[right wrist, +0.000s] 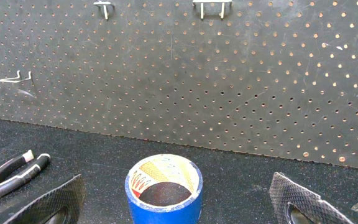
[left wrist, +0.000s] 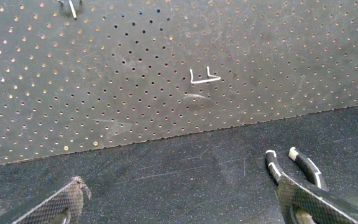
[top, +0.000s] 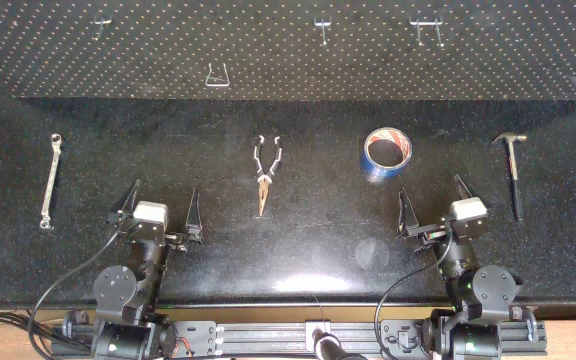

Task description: Place Tools Onto Pegboard

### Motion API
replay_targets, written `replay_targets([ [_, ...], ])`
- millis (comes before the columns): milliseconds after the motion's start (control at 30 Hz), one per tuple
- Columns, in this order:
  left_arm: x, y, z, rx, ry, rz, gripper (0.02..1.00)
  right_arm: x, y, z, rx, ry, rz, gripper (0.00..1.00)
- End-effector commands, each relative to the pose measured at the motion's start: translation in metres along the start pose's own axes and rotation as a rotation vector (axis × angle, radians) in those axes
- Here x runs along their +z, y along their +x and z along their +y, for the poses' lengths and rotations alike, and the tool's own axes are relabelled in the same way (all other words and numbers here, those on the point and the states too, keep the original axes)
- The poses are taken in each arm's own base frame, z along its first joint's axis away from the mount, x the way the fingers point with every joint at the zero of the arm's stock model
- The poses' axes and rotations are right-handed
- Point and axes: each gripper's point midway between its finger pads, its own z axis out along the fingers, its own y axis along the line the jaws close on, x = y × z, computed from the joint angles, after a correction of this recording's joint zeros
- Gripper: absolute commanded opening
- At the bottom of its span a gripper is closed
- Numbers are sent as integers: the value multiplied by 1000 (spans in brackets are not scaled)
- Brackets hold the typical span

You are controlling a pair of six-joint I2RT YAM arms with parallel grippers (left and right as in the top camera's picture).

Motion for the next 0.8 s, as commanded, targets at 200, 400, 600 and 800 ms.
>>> replay_targets([
  [200, 0, 1, 2, 16, -14, 2, 993, 0, 1, 0, 4, -3, -2, 976],
  [400, 0, 1, 2, 16, -14, 2, 993, 0, 1, 0, 4, -3, -2, 976],
  [600, -4, 3, 37, 4, -157, 8, 993, 0, 1, 0, 4, -3, -2, 976],
  [800, -4, 3, 40, 3, -169, 9, 993, 0, 1, 0, 4, -3, -2, 976],
])
